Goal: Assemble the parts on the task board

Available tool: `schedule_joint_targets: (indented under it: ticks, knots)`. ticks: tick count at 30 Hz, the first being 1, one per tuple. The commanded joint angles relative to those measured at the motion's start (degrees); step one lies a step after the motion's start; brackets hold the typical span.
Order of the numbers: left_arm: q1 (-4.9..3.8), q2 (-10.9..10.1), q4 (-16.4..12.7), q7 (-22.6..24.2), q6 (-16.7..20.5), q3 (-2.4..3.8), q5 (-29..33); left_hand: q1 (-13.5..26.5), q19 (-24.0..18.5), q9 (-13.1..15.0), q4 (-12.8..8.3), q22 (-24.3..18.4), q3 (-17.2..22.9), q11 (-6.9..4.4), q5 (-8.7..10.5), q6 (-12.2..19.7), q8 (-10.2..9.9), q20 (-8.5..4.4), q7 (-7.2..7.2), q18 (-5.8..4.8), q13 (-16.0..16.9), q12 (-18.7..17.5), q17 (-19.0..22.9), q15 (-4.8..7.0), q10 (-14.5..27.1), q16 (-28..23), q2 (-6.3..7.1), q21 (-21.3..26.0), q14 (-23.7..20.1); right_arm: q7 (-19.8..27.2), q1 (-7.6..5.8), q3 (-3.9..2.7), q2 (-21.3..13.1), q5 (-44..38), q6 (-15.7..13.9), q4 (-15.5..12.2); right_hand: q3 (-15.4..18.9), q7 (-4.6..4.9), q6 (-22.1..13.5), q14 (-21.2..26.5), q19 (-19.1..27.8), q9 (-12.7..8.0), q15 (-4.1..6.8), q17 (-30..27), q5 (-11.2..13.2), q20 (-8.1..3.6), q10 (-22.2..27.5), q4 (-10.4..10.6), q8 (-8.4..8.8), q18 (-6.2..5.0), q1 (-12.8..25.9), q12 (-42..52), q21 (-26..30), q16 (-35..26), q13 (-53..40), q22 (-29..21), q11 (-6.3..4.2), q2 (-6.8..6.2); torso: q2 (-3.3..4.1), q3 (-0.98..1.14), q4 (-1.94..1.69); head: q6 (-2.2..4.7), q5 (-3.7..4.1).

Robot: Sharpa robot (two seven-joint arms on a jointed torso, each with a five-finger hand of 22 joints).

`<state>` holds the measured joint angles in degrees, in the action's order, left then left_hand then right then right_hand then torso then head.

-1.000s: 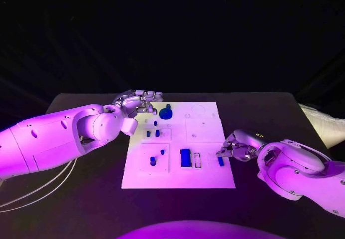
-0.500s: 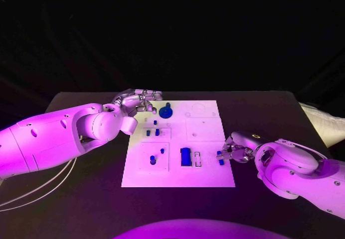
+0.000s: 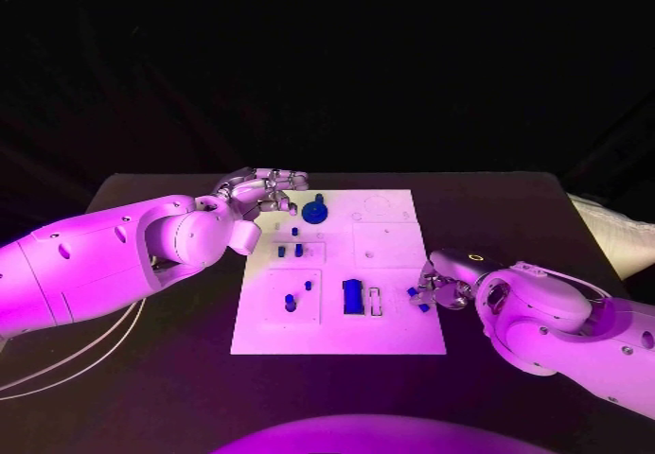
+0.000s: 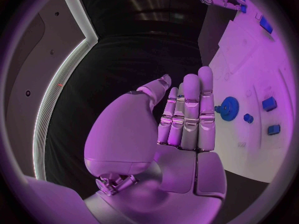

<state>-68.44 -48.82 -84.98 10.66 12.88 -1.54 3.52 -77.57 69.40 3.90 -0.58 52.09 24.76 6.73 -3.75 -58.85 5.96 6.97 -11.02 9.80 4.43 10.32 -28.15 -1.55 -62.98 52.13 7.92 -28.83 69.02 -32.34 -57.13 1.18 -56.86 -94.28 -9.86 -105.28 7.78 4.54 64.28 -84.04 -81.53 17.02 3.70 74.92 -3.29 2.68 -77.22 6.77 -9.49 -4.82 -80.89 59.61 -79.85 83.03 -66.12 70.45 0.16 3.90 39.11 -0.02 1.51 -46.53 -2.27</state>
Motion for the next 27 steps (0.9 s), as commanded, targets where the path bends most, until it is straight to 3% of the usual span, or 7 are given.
schedule_joint_targets:
  ticks: [1,12,14,18,20,23,27]
  knots:
    - [-0.01,0.0,-0.1,0.5,-1.0,0.04,-0.2,0.1,0.0,0.0,0.0,-0.1,-0.1,-0.15,-0.35,0.0,0.3,0.17,0.28,0.65,0.0,0.3,0.1,0.05,0.3,-0.1,-0.32,0.3,-0.5,-0.4,0.97,0.64,0.4,-4.3,6.1,0.6,-0.1,-0.19,0.1,-3.7,0.2,-0.2,0.26,3.8,0.4,-0.27,0.3,-0.4,0.38,0.76,-1.1,-0.5,0.4,-0.4,0.3,-0.1,-0.34,0.04,0.03,0.03,0.07,-0.05,-0.07]
    - [-0.01,0.0,-0.2,0.5,-0.9,0.04,-0.2,0.1,0.0,0.0,0.0,-0.1,-0.1,-0.14,-0.35,0.0,0.3,0.18,0.28,0.65,0.0,0.3,0.1,0.04,0.3,-0.1,-0.35,0.3,-0.5,-0.7,1.24,0.65,1.0,-5.9,7.3,0.7,-3.5,-0.36,0.3,-3.7,0.2,-0.3,0.46,3.8,-0.1,-0.46,0.6,-2.9,0.74,0.76,-4.9,-1.3,0.5,-0.4,0.8,-0.1,-0.55,1.14,-0.01,-0.02,-0.02,-0.19,0.08]
    - [-0.01,0.0,-0.2,0.5,-0.9,0.04,-0.2,0.1,0.0,0.0,0.0,-0.1,-0.1,-0.14,-0.35,0.0,0.3,0.18,0.28,0.65,0.0,0.3,0.1,0.04,0.3,-0.1,-0.35,0.3,-0.5,-0.8,1.25,0.65,1.0,-4.9,6.0,0.7,-4.7,-0.34,0.4,-3.8,0.0,-0.4,0.44,4.0,-3.6,-0.54,0.4,-3.0,0.92,0.8,-4.7,-1.2,0.4,-0.4,0.6,0.1,-0.65,1.23,-0.03,-0.02,0.0,-0.17,0.1]
    - [-0.01,0.0,-0.2,0.5,-0.9,0.04,-0.2,0.1,0.0,0.0,0.0,-0.1,-0.1,-0.15,-0.36,0.1,0.3,0.18,0.28,0.65,-0.1,0.3,0.1,0.05,0.3,-0.1,-0.35,0.3,-0.5,-1.0,1.25,0.65,0.9,-1.7,2.0,0.3,-7.0,-0.46,0.5,-3.9,-0.3,-0.5,0.55,4.4,-12.5,-0.62,0.0,-2.3,1.31,0.88,-2.8,-1.1,0.1,-0.1,0.4,0.5,-0.73,-0.15,-0.03,-0.02,-0.01,-0.08,0.08]
    - [-0.01,0.0,-0.2,0.5,-0.9,0.04,-0.2,0.1,0.0,0.0,0.0,-0.1,-0.1,-0.15,-0.36,0.1,0.3,0.18,0.28,0.65,-0.1,0.3,0.1,0.05,0.3,-0.1,-0.35,0.3,-0.5,-1.1,1.25,0.64,0.7,1.1,-0.5,0.0,-8.3,-0.55,0.6,-3.9,-0.4,-0.5,0.61,4.6,-14.1,-0.62,-0.2,-1.9,1.43,0.92,-2.1,-0.9,0.0,0.0,0.3,0.7,-0.76,-0.71,-0.02,-0.01,-0.03,-0.05,0.09]
    - [-0.01,-0.1,-0.3,0.5,-0.9,0.04,-0.2,0.1,0.0,0.0,0.0,-0.1,-0.1,-0.15,-0.36,0.1,0.3,0.18,0.28,0.65,-0.1,0.3,0.1,0.05,0.3,-0.1,-0.35,0.3,-0.5,-1.1,1.2,0.64,0.5,5.0,-3.4,-0.5,-10.5,-0.66,0.7,-4.0,-0.6,-0.5,0.68,5.1,-17.5,-0.66,-0.9,0.7,1.74,0.97,1.3,-0.1,-0.2,0.3,-0.3,1.1,-0.67,-1.5,-0.04,-0.04,-0.03,0.0,0.09]
    - [-0.01,-0.1,-0.3,0.5,-0.9,0.04,-0.2,0.1,0.0,0.0,0.0,-0.1,-0.1,-0.16,-0.37,0.1,0.3,0.17,0.29,0.65,-0.1,0.3,0.1,0.05,0.4,-0.1,-0.36,0.3,-0.5,-0.6,1.04,0.62,0.1,9.6,-7.1,-1.2,-14.4,-0.77,0.9,-4.1,-0.7,-0.4,0.82,5.2,-18.0,-0.67,-1.1,2.3,1.98,1.06,3.4,0.0,-0.3,0.4,-0.6,1.3,-0.81,-3.43,0.01,-0.09,-0.1,0.07,0.19]
